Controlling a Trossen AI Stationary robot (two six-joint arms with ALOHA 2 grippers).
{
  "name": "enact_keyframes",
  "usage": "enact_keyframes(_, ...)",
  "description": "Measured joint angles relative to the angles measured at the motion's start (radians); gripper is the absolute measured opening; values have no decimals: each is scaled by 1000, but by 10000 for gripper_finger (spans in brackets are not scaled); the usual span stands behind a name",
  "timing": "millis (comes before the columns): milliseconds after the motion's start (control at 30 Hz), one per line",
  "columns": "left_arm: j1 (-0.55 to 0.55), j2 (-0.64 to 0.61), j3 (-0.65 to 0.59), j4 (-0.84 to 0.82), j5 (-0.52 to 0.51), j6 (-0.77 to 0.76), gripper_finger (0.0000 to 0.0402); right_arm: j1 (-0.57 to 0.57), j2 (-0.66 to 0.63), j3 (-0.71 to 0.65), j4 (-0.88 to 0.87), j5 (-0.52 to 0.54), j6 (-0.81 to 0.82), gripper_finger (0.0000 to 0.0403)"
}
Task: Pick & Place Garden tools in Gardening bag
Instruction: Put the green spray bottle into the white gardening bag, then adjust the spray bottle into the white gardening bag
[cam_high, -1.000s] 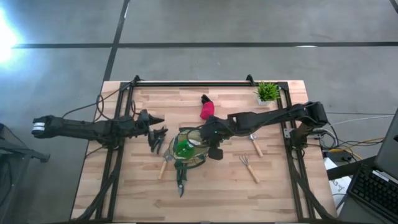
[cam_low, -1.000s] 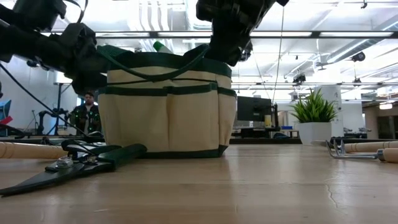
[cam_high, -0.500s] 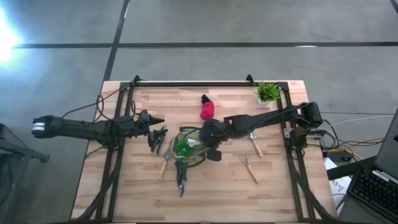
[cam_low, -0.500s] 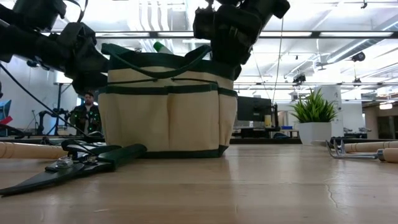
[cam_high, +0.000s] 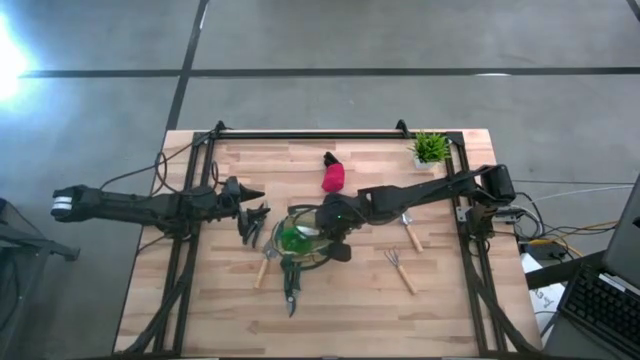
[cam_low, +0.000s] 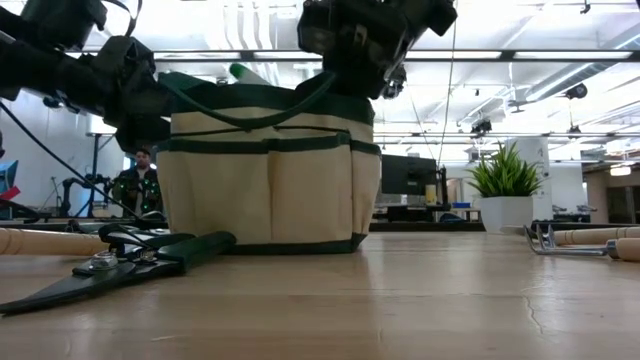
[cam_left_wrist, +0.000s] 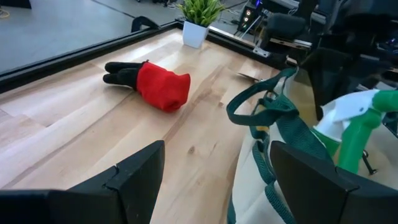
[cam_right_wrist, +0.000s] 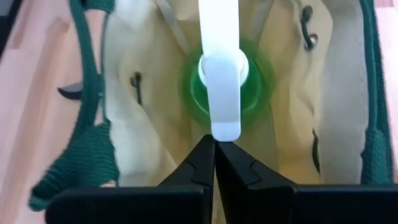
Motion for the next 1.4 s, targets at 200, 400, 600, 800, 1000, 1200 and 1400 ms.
enact_keyframes(200,0,1,0,-70,42,-38,294,0,-1,0,43,-5,-5,8)
enact_keyframes(400,0,1,0,-143,83,-92,294,0,-3,17,59,-32,-19,8)
enact_keyframes(600,0,0,2,-125,127,-105,294,0,-5,32,11,-51,-2,8)
enact_keyframes(800,0,0,8,-125,128,-103,294,0,-11,32,-51,15,3,8)
enact_keyframes(1000,0,0,8,-126,128,-104,294,-1,-38,32,-55,80,-14,10)
enact_keyframes(1200,0,0,8,-126,128,-104,294,0,-50,33,-13,85,-20,44)
enact_keyframes(1400,0,0,8,-126,128,-109,294,1,-49,33,21,78,-24,101)
